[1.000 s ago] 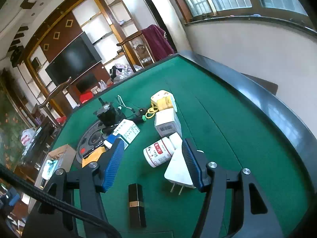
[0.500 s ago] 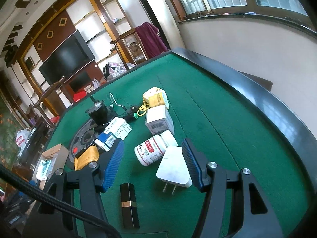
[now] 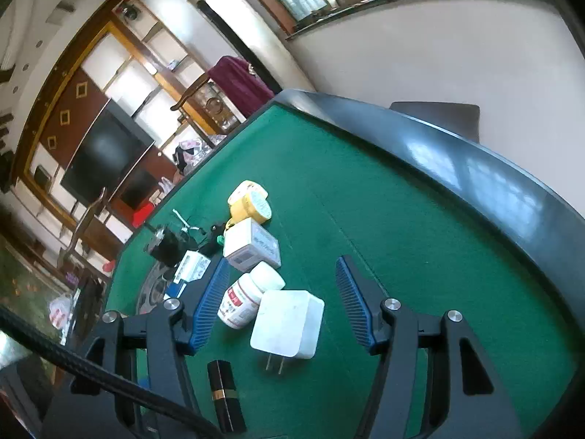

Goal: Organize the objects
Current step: 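Grasp the black tube with the gold band using the left tool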

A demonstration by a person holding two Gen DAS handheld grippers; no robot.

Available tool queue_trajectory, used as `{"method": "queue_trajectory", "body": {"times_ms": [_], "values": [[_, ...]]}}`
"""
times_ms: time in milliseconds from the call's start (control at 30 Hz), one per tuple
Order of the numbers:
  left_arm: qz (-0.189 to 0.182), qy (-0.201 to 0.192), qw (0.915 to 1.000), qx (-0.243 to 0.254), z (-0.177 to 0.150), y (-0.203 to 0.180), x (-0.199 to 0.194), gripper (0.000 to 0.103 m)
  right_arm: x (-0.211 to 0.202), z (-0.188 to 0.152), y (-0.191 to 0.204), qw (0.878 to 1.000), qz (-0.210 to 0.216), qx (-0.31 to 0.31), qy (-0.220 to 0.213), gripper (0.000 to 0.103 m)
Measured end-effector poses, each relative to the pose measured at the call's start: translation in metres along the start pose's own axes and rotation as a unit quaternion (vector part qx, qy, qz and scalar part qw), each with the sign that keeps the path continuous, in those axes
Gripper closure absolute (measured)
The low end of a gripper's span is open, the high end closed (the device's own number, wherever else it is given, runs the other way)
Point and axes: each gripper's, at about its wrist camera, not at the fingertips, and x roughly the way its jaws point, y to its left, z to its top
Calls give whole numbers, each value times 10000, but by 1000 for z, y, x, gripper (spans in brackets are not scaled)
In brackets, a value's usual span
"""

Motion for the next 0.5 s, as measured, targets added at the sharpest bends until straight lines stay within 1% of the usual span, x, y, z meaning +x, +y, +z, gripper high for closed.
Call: {"method": "queue_trajectory", "body": {"times_ms": [100,200,300,333,367,400,433,467,500], "values": [[122,38,9998,136,-1,-14,12,43,2,0,3,10000,2,-35,46,43],[192,91,9996,190,-3,-18,20,43,3,0,3,9999,26,-53,99,43],[139,177,9995,218,-5,-20,25,45,5,1,1,9999,64,1,129,43],[145,162,9995,221,-6,-20,26,50,6,1,0,9999,68,21,138,43],[153,141,9995,233,-7,-20,26,63,6,1,0,9999,62,39,154,43],[184,96,9994,261,-7,-20,25,72,7,0,0,9998,59,55,175,43],[151,108,9995,265,-8,-19,25,86,8,0,0,9998,65,69,196,43],[167,117,9995,250,-8,-18,24,89,9,-1,-1,9997,52,78,224,43],[114,125,9996,231,-9,-16,23,89,10,-1,-1,9997,27,74,247,43]]}}
